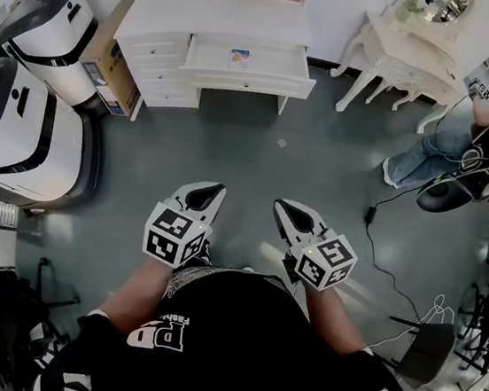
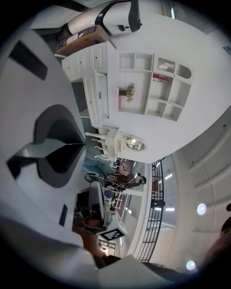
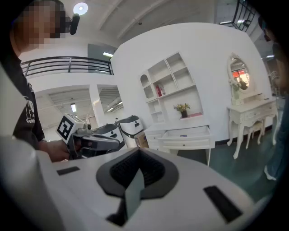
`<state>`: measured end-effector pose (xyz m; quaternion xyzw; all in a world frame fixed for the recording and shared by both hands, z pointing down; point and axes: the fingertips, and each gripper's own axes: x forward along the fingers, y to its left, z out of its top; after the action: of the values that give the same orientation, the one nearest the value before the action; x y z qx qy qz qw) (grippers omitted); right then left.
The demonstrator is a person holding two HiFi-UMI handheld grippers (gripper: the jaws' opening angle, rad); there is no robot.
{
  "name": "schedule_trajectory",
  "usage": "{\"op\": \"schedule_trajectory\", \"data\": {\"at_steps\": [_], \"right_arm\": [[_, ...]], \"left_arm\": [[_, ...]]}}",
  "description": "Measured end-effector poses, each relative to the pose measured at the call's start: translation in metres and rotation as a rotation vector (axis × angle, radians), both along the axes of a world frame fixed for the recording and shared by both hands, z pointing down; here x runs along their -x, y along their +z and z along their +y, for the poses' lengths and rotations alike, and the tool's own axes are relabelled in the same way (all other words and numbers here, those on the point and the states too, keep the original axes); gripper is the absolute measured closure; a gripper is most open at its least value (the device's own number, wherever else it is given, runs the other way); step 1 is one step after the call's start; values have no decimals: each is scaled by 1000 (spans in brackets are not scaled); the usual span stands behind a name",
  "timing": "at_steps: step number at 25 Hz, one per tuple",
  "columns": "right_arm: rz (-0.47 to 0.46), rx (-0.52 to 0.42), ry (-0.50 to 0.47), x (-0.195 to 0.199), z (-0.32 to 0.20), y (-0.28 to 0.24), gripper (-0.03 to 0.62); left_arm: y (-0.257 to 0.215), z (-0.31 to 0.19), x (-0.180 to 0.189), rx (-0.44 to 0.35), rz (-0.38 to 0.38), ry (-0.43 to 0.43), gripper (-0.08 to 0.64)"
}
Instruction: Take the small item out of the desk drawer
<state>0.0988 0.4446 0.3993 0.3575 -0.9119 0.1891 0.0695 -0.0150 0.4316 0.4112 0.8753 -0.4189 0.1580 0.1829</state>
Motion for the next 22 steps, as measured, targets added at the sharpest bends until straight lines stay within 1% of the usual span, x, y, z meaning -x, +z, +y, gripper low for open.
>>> {"op": "schedule_trajectory", "data": {"at_steps": [5, 11, 14, 16, 19, 21, 22], "right_arm": [[0, 1, -1, 9, -2, 0, 586], [11, 24, 3, 17, -14, 5, 586], [-6, 33, 7, 24, -21, 5, 586], [-27, 28, 7, 31, -28, 1, 584], [-9, 3, 21, 40, -39, -2, 583], [0, -4, 18, 50, -47, -2, 583], [0, -3, 10, 56, -50, -2, 583]], "left_arm": [[1, -3, 8, 3, 3, 1, 544], [2, -18, 15, 11, 16, 18, 543], [4, -28, 20, 17, 19, 29, 543], [5, -36, 24, 19, 22, 33, 544], [5, -48, 30, 20, 28, 39, 544], [5, -56, 36, 33, 54, 42, 543], [5, -60, 40, 49, 83, 40, 543]]}}
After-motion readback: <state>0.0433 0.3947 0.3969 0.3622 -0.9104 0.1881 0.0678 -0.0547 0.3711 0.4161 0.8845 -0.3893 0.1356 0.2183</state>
